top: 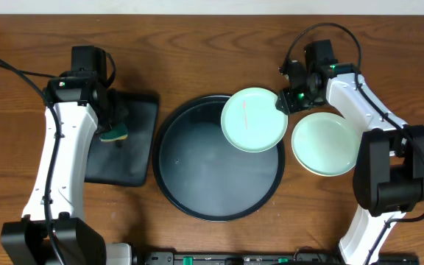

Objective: Clean dirty plates on tray and stack at the side
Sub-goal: 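Return right gripper to the round tray and grip the last mint-green plate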

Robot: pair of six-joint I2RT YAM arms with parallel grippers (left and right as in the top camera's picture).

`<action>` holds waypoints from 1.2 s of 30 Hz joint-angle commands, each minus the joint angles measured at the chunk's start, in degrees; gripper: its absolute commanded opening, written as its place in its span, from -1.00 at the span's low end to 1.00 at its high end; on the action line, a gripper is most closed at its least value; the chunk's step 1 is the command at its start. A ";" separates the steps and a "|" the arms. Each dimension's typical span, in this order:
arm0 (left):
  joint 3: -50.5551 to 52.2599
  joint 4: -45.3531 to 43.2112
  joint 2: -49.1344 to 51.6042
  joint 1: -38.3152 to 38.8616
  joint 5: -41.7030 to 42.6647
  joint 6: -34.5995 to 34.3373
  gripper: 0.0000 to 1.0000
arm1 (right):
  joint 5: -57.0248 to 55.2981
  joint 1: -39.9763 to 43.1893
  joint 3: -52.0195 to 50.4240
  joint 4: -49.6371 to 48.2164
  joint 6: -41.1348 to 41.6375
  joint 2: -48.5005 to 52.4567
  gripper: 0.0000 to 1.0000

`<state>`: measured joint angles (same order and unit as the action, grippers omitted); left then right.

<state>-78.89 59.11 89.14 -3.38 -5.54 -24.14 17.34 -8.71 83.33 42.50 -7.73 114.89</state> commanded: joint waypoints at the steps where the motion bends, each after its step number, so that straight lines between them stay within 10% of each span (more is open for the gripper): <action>1: -0.09 -0.04 0.50 -0.26 -0.96 0.50 -0.85 | 0.09 -0.61 0.87 -0.61 0.61 0.63 -0.26; 36: -0.09 -0.07 0.72 -0.26 -0.96 0.48 -0.85 | 0.09 -1.14 -2.80 -4.02 4.31 0.66 -0.62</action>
<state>-78.89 59.11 89.17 -3.38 -5.52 -24.14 17.15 -8.75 80.90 38.74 -4.80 114.91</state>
